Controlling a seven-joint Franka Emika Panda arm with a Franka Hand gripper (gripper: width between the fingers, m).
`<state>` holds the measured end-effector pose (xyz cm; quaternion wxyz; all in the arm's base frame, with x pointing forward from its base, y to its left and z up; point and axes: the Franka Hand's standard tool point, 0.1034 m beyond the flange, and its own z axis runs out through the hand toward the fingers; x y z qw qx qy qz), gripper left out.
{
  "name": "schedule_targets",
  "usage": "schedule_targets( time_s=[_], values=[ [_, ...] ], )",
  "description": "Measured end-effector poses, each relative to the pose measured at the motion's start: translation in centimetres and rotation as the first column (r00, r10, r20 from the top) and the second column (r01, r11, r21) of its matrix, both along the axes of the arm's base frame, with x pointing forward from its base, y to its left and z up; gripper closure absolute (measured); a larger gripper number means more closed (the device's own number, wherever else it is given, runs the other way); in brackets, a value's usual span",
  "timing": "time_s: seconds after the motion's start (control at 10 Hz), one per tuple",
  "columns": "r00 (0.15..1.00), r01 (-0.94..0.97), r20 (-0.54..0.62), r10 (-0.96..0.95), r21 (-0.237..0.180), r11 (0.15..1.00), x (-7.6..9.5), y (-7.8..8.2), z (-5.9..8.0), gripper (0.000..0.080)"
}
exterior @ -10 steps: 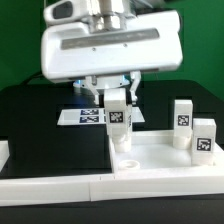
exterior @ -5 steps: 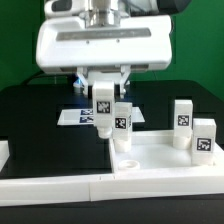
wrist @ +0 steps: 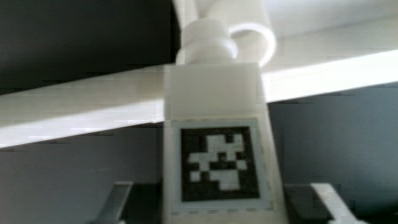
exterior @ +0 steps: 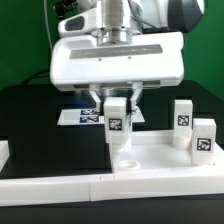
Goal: Assemble square table
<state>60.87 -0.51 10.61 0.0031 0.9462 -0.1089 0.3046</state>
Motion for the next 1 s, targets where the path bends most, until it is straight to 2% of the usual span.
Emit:
schedule_targets(
  time_s=[0.2,0.3,0.5,0.6,0.7,1.0],
  values=[
    [0.997,-0.022,-0.069,0.026,0.054,0.998,-0.1,1.1,0.3,0.0509],
    [0.999,-0.015,-0.05,0.017,0.044,0.999,0.1,0.8,0.6,0.0509],
    [0.999,0.005,-0.048,-0.002,0.052,0.999,-0.1,0.9,0.2,0.0509],
    [0.997,0.078,0.014,-0.079,0.054,0.995,-0.2,1.7,-0.1,0.0509],
    [0.997,0.074,0.003,-0.074,0.048,0.996,-0.6,3.0,-0.9,0.0509],
    [0.997,0.074,-0.016,-0.074,0.063,0.995,-0.6,3.7,-0.6,0.0509]
  ],
)
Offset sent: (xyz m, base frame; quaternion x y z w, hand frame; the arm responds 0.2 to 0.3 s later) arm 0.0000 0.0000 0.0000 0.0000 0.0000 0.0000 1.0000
